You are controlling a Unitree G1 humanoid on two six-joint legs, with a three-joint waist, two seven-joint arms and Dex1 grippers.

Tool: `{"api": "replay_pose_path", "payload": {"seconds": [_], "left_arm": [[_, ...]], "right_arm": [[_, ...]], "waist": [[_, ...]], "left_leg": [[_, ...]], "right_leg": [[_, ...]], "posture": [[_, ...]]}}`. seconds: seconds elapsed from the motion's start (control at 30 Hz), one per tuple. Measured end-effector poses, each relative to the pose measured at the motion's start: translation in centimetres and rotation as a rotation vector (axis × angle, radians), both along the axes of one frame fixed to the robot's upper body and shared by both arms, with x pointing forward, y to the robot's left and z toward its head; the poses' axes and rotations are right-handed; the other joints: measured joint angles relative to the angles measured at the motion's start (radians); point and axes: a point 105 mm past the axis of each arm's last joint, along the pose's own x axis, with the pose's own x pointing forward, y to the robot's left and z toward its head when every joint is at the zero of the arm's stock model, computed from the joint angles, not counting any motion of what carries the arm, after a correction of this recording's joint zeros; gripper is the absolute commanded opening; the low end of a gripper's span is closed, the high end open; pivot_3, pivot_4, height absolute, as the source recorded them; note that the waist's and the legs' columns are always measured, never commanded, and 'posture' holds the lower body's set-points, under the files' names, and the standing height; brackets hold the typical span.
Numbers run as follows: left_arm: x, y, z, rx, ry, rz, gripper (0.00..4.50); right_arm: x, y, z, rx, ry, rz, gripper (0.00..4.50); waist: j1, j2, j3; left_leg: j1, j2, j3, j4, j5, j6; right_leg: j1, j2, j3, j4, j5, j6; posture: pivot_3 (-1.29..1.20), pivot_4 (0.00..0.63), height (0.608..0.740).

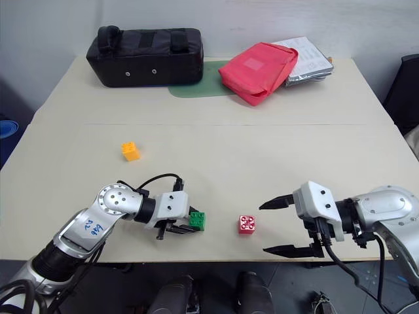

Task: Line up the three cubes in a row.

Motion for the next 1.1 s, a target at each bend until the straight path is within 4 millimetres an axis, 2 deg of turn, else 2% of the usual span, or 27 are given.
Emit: {"api": "replay_pose_path", "payload": {"seconds": [0.17,0.2,0.3,0.47,0.6,0.7,0.83,1.0,1.1], "left_arm": [[0.0,0.1,-0.1,-0.009,0.004,0.009,1.49],[0.0,0.1,-0.1,-0.013,0.007,0.014,2.21],[-0.2,0.4,-0.5,-0.015,0.033,0.032,3.04],[0.0,1.2,-0.1,-0.023,0.034,0.050,4.47],[-0.2,3.2,0.8,-0.059,0.061,0.092,4.47],[-0.8,6.0,2.0,-0.078,0.073,0.154,4.47],[-1.5,10.6,3.1,-0.130,0.062,0.327,4.47],[-2.7,18.6,2.5,-0.184,0.038,0.692,4.47],[-4.0,22.2,2.1,-0.215,0.005,0.861,4.47]], "right_arm": [[0.6,-0.2,-0.1,0.014,-0.004,-0.024,4.50],[0.6,-0.2,-0.1,0.013,-0.005,-0.024,4.50],[0.6,-0.1,-0.1,0.012,-0.004,-0.026,4.50],[0.7,0.1,-0.2,0.010,-0.003,-0.014,4.50],[1.2,0.1,0.1,0.017,-0.018,-0.016,4.50],[1.8,0.1,0.5,0.031,-0.030,-0.015,4.50],[3.1,0.5,1.5,0.097,-0.045,-0.015,4.50],[4.8,0.6,3.2,0.170,-0.072,-0.046,4.50],[5.5,0.6,3.3,0.199,-0.058,-0.066,4.50]], "waist": [[0.000,0.000,0.000],[0.000,0.000,0.000],[0.000,0.000,0.000],[-0.001,0.000,0.000],[-0.005,0.000,0.000],[-0.010,0.000,0.000],[-0.021,0.000,0.000],[-0.030,0.000,0.000],[-0.026,0.000,0.000]], "left_leg": [[0.000,0.000,0.000,0.000,0.000,0.000],[0.000,0.000,0.000,0.000,0.000,0.000],[0.000,0.000,0.000,0.000,0.000,0.000],[0.000,0.000,0.000,0.000,0.000,0.000],[0.000,0.000,0.000,0.000,0.000,0.000],[0.000,0.001,-0.001,0.000,0.000,-0.001],[0.000,0.001,-0.001,-0.001,0.000,-0.001],[0.000,0.001,-0.001,-0.002,-0.001,-0.002],[0.000,0.001,-0.002,-0.003,-0.001,-0.001]], "right_leg": [[0.000,0.000,0.000,0.000,0.000,0.000],[0.000,0.000,0.000,0.000,0.000,0.000],[0.000,0.000,0.000,0.000,0.000,0.000],[0.000,0.000,0.000,0.000,0.000,0.000],[0.000,0.000,0.000,0.000,0.000,0.000],[-0.001,0.000,-0.001,0.000,-0.001,-0.001],[-0.001,0.000,-0.001,0.000,-0.001,-0.001],[-0.001,-0.001,-0.001,-0.001,-0.001,-0.002],[-0.001,-0.002,-0.001,-0.002,-0.001,-0.002]], "posture": [[0.00,0.150,0.740],[0.00,0.150,0.740],[0.00,0.150,0.740],[0.00,0.150,0.740],[0.00,0.150,0.740],[0.00,0.150,0.740],[0.00,0.150,0.740],[0.00,0.150,0.740],[0.00,0.150,0.740]]}}
